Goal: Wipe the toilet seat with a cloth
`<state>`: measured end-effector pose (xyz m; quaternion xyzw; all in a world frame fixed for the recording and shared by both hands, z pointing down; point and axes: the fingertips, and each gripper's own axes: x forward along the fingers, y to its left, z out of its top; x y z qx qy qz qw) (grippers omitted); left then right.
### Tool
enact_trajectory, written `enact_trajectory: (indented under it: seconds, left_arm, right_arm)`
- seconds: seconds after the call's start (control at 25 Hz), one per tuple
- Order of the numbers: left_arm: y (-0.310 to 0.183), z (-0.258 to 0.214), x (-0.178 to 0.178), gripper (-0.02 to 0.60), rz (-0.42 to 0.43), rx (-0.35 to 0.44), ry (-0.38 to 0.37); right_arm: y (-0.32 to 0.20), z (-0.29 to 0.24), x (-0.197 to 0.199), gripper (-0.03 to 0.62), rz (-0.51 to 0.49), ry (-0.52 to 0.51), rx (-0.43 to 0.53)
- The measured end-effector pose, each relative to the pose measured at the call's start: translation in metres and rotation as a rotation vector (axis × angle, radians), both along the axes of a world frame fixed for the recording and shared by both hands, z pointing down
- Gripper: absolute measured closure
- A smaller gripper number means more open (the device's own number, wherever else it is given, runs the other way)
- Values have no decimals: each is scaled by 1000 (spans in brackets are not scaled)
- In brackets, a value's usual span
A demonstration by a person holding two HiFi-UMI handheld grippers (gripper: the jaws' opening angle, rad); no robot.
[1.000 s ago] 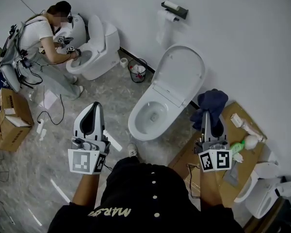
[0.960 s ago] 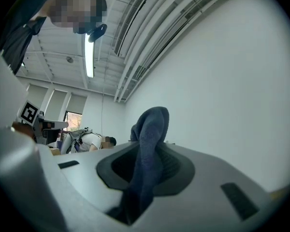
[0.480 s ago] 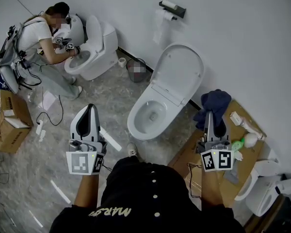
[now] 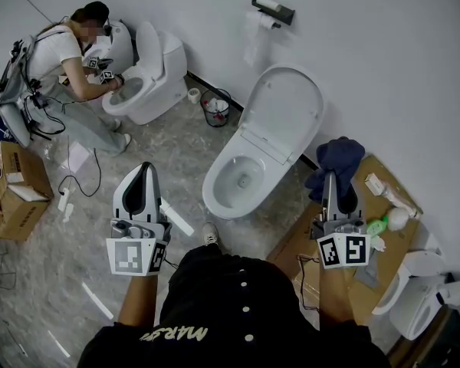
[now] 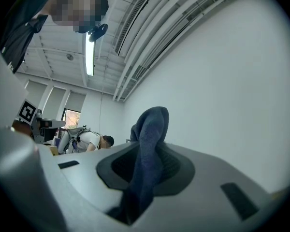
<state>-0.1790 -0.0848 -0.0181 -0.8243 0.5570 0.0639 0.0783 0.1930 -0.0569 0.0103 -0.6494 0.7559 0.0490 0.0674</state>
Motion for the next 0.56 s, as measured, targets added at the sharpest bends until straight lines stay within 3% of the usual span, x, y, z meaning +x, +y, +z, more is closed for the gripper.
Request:
enact_trajectory:
  seconds: [0.56]
  left_arm:
    - [-8,-4,7,571,3,-32,16]
  right_arm:
    - [-7,0,-5,520,-8,16,-4]
